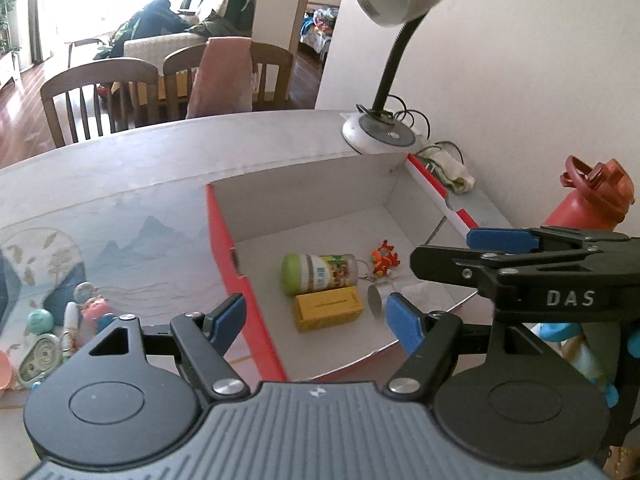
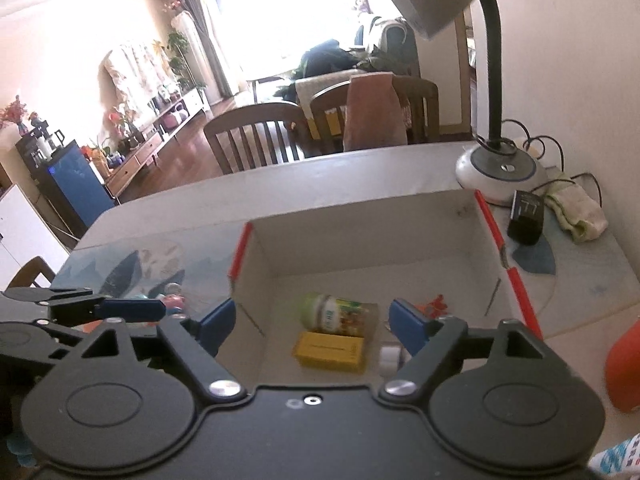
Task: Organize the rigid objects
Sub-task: 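Move both grippers back over the remaining items on the table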
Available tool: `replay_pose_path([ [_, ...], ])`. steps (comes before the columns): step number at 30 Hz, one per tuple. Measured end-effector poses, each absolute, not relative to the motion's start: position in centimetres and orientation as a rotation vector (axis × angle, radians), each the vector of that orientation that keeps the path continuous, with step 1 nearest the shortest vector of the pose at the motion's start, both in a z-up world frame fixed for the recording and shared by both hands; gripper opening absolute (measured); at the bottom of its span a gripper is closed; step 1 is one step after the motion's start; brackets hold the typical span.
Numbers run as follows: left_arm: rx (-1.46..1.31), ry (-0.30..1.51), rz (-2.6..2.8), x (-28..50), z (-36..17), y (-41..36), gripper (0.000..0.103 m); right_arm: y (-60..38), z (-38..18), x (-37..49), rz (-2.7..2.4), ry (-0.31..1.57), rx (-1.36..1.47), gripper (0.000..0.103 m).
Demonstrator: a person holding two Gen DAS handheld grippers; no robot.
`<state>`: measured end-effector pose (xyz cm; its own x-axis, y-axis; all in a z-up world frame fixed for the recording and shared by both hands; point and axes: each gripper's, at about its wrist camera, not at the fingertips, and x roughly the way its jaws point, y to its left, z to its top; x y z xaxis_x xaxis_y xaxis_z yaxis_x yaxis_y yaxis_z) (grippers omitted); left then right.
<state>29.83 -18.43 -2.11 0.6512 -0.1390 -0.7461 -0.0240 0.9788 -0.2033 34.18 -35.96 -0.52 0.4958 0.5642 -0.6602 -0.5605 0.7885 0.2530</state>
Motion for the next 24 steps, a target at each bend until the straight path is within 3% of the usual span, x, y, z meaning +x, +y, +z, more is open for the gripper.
replay_pose_path([
  [11,-0.220,0.821,-0.038,25.6,-1.6,-12.8,0.082,-32.1,0.3,27.4,0.745,0.671,0.004,0.093],
  [24,-0.222,0.789,-0.019,20.9,-2.3,-5.0,0.087,-25.3,-1.3,22.9,0.771,0.700,0.015,0.096],
])
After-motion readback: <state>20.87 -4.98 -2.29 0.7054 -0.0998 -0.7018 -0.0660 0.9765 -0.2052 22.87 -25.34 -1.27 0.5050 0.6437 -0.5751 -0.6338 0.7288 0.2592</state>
